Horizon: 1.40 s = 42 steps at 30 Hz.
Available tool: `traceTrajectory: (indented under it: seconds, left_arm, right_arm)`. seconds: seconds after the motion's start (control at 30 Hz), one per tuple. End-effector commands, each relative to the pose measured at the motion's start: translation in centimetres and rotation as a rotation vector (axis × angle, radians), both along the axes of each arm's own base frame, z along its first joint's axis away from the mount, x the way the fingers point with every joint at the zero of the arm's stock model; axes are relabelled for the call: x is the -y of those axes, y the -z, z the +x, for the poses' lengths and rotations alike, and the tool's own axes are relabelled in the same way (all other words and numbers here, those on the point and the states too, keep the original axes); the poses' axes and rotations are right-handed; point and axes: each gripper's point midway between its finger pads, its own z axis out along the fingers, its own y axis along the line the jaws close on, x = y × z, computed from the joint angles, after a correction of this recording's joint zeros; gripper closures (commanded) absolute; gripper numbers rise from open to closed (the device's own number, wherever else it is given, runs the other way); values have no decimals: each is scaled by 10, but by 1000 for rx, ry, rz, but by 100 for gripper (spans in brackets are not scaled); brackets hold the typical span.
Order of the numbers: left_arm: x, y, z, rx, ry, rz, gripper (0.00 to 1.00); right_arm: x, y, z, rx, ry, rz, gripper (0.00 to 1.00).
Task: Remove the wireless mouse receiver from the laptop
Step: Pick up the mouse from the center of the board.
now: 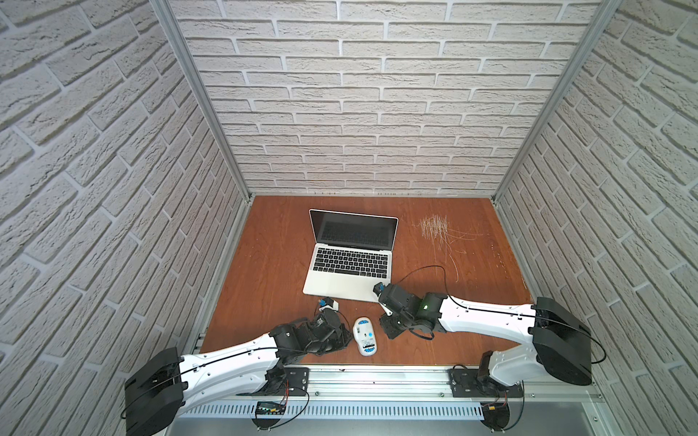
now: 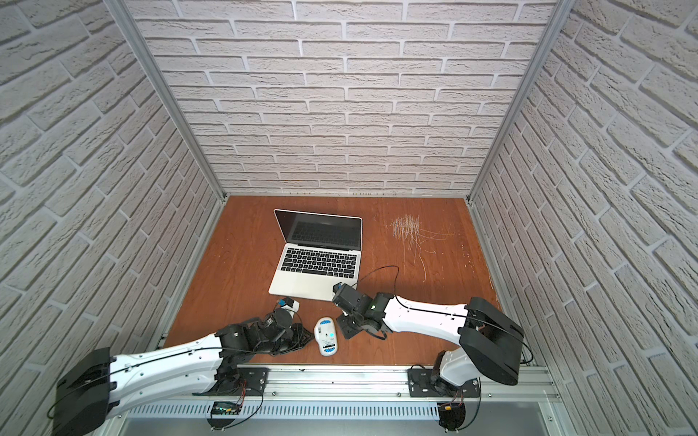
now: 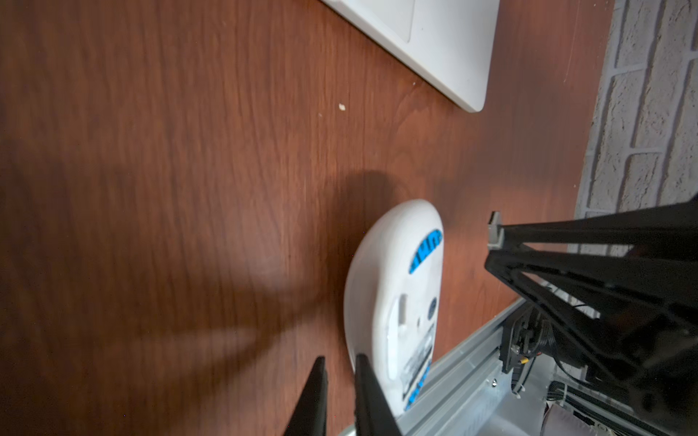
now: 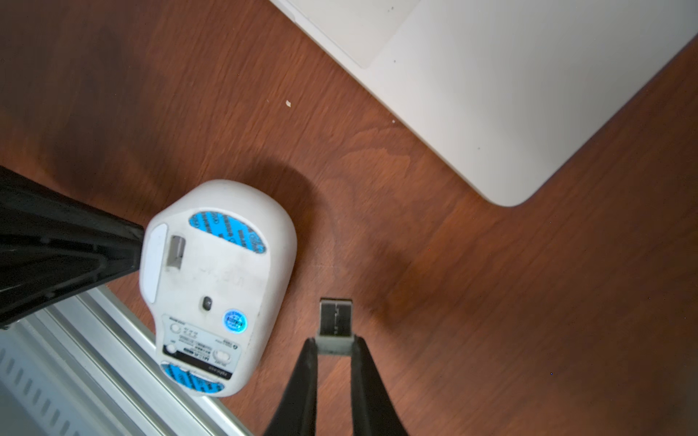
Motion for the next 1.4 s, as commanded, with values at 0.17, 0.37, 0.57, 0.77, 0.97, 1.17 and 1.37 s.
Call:
traceTrajectory:
  seconds: [0.17, 0.37, 0.57, 0.77, 0.97, 1.17, 1.37]
  left_arm:
    - [14, -14, 18, 41, 0, -3, 81]
    - [17, -15, 28, 39, 3, -10, 79]
    - [24, -14, 35, 20, 29, 9, 75]
    - [16, -15, 47, 25, -2, 58, 59]
    - [6, -17, 56, 21, -37, 76, 47]
    - [-8, -12, 47, -3, -68, 105, 42]
    - [-24, -10, 19, 25, -133, -4, 22]
  right_arm:
    - [9, 0, 0, 9, 6, -15, 97]
    - [9, 0, 0, 7, 4, -19, 97]
    - [9, -1, 0, 8, 4, -19, 97]
    - [10, -1, -1, 8, 8, -16, 97]
    - [15, -1, -1, 14, 17, -25, 97]
    - [19, -12, 0, 34, 24, -15, 97]
    - [9, -20, -7, 8, 3, 37, 97]
